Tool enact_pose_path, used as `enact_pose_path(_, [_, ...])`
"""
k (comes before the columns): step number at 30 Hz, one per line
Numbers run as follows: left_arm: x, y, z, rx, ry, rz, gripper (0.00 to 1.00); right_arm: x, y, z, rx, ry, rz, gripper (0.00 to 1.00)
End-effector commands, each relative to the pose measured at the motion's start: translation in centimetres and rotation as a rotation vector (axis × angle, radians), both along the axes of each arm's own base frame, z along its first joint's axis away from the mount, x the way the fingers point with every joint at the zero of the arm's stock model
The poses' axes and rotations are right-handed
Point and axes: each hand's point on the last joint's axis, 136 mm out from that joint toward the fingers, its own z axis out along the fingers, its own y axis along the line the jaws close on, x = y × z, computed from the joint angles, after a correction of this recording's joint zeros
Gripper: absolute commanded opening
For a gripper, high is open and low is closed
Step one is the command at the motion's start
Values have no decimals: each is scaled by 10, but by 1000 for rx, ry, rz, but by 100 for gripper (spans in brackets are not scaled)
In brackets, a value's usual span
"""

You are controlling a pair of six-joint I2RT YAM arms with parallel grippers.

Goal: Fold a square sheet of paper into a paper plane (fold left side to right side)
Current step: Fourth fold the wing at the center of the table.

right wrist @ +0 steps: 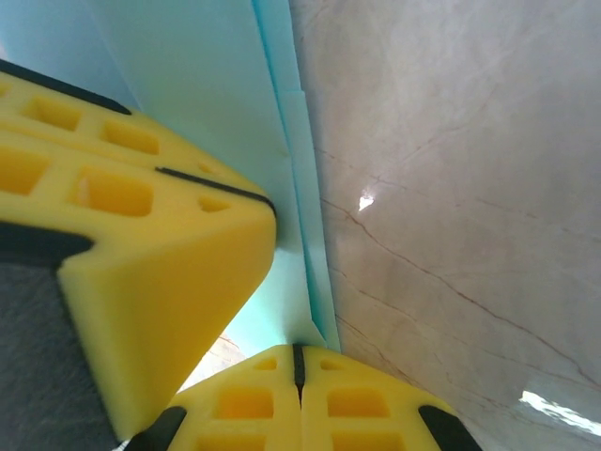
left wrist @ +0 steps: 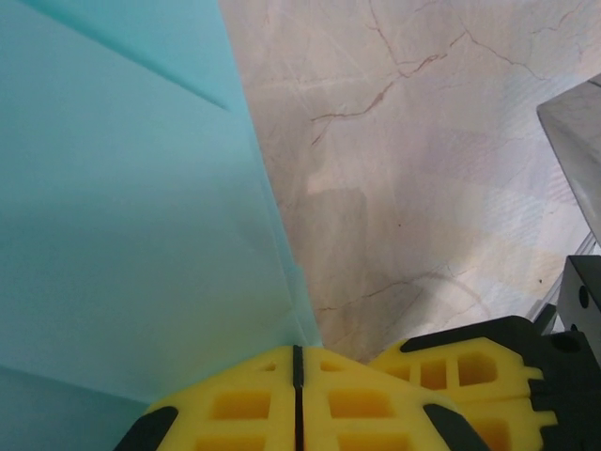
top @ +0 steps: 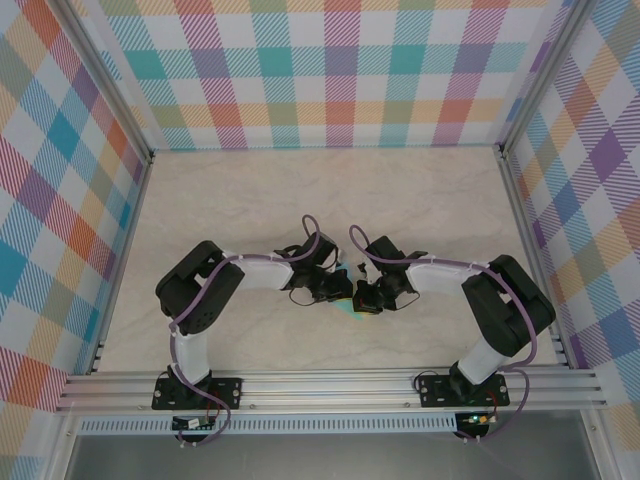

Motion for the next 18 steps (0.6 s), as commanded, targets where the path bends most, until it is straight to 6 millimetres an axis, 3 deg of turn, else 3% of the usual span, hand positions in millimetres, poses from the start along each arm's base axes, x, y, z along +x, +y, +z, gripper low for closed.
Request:
enact_pose_path(1, [9, -6, -5, 7, -53, -15, 8, -32, -51, -39, -259, 102, 4, 0])
enact_pose_path(11, [15, 21, -21, 71, -78, 6, 7, -36, -58, -40, -288, 108, 12, 0])
enact_pose_path(18, [30, 35, -16, 25, -197, -11, 7, -37, -58, -41, -288, 108, 15, 0])
